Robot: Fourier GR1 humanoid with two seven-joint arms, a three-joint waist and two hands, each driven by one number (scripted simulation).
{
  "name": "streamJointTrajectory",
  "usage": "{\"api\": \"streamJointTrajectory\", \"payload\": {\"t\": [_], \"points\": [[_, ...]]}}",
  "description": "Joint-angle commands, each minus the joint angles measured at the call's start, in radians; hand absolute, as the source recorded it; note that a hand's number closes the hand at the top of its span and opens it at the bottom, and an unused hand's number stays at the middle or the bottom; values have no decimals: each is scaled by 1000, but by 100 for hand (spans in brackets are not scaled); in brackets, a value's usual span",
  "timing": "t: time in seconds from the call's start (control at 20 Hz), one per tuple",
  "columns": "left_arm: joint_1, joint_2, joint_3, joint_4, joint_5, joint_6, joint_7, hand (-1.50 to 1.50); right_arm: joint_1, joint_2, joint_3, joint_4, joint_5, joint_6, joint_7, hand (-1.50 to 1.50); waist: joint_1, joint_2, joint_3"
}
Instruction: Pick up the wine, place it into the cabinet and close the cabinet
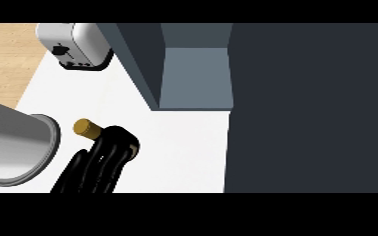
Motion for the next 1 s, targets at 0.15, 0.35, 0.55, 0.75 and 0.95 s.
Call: {"api": "streamJointTrajectory", "payload": {"t": [0.15, 0.35, 0.55, 0.75, 0.95], "points": [[24, -11, -102, -93, -58, 91, 83, -150, 7, 10, 33, -161, 29, -51, 123, -150, -2, -1, 0], [-53, 11, 30, -139, 10, 97, 174, -150, -53, 0, 5, -126, -4, -50, 151, -150, -3, 1, 0], [-49, 44, 113, -149, 39, 85, 172, -150, -37, 23, 66, -181, 60, -93, 164, -150, -6, 0, -1], [-46, 43, 122, -220, 8, 115, 232, -150, -45, -1, 41, -160, 47, -74, 166, -150, -3, -1, 0], [-92, 37, 237, -110, 70, 88, 184, -150, -16, -9, 1, -190, 18, -63, 164, -150, -10, 1, 0]]}}
